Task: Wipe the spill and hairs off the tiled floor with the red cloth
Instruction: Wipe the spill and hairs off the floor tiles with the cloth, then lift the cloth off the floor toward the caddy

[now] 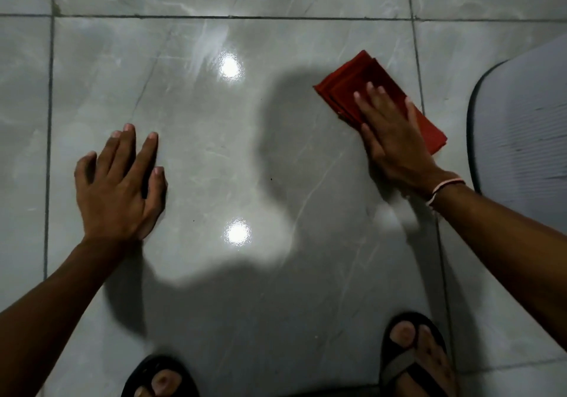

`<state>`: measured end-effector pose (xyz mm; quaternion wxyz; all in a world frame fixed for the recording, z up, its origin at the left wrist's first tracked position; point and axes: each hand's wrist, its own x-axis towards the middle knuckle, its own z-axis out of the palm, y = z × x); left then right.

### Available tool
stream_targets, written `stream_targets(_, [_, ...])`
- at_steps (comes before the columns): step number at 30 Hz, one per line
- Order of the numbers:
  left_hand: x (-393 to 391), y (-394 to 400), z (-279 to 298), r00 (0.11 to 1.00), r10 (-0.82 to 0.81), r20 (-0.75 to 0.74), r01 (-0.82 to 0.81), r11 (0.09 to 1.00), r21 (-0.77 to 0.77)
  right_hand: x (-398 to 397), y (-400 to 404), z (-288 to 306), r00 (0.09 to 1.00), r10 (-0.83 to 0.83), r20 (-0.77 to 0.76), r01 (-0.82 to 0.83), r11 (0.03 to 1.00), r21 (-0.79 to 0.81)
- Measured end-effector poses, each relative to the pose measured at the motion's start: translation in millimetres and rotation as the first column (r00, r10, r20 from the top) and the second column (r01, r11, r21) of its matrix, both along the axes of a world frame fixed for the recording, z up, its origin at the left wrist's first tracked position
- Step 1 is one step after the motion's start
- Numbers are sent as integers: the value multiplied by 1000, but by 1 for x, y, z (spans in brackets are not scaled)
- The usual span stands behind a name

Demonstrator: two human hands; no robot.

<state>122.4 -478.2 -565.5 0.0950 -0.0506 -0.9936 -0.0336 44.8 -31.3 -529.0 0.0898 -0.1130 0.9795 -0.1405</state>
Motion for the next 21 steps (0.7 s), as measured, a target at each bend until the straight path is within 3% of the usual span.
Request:
stream_targets(4, [0, 2, 3, 999, 19, 41, -20, 1000, 18, 16, -15, 0, 996, -88, 11, 89, 992, -87])
stream_targets(10, [0, 6, 14, 991, 42, 131, -38, 999, -32, 80, -46, 7, 995, -90, -53, 85, 992, -89])
stream_targets(13, [2, 16, 32, 954, 89, 288, -78, 996, -51, 106, -63, 20, 997, -49, -55, 45, 995, -84])
stream_targets(15, [8, 30, 57, 914, 89, 397, -81, 996, -38, 102, -69, 43, 991, -128, 45, 134, 974, -185])
stream_targets(17, [19, 52, 91, 911, 53, 410, -41, 998, -38, 94, -74, 75, 923, -348, 161, 384, 851, -357])
stream_targets(19, [27, 84, 133, 916, 3, 400, 10, 999, -31, 87, -74, 118, 768, -581, 270, 633, 620, -465])
stream_targets(21, [28, 123, 179, 914, -45, 402, 48, 999, 2, 86, -65, 169, 616, -686, 387, 766, 409, -496])
